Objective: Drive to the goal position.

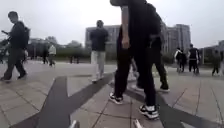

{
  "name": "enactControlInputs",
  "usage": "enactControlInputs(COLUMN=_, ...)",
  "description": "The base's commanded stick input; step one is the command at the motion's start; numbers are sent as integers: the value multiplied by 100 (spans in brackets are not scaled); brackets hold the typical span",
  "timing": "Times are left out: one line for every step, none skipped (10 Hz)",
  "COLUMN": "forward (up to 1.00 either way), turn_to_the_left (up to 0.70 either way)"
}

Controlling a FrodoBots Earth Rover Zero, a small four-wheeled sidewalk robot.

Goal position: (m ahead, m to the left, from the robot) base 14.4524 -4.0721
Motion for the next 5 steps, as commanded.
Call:
enactControlInputs(forward=69, turn_to_the_left=-2)
enactControlInputs(forward=85, turn_to_the_left=-2)
enactControlInputs(forward=85, turn_to_the_left=-2)
enactControlInputs(forward=85, turn_to_the_left=-2)
enactControlInputs(forward=85, turn_to_the_left=-2)
